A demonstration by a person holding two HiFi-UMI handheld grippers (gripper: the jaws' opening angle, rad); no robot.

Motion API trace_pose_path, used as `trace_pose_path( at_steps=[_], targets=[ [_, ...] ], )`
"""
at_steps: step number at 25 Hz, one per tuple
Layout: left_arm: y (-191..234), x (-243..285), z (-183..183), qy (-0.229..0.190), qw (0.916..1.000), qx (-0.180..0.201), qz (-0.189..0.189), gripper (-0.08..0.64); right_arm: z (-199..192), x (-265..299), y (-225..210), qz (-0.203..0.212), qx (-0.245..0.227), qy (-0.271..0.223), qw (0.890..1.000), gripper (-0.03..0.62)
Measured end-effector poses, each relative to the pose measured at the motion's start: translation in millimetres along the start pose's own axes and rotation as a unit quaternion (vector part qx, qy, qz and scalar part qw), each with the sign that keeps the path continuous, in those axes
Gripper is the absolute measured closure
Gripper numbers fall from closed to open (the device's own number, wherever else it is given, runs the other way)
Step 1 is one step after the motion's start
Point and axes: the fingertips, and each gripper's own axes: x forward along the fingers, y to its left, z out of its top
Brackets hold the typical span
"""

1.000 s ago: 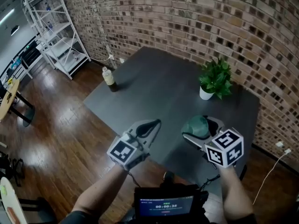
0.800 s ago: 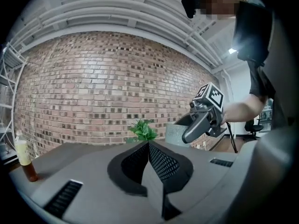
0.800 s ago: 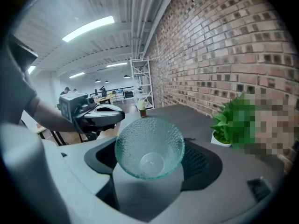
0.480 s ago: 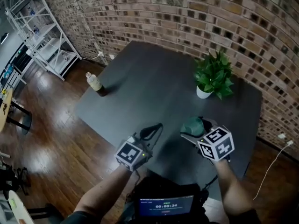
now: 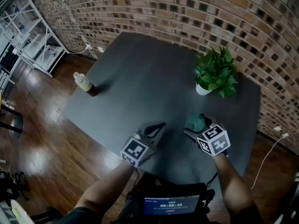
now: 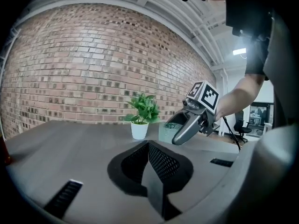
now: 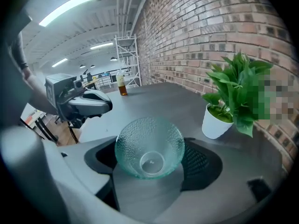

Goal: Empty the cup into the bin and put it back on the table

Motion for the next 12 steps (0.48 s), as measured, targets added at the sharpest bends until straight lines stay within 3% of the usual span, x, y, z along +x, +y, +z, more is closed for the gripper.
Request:
trace_pose_path(
  at_steps=[7, 12],
  targets=[
    [8.0, 15.0, -15.3, 0.009, 0.9995, -0.029, -0.013, 0.56, -11.6, 27.3, -12.8, -0.011, 0.008, 0.019, 1.0, 0.196],
    [7.9, 27.1, -26.1, 0.016, 0.9992, -0.024, -0.027, 0.56, -12.9, 40.5, -16.7, -0.012, 0.019, 0.021, 1.0, 0.196]
  ],
)
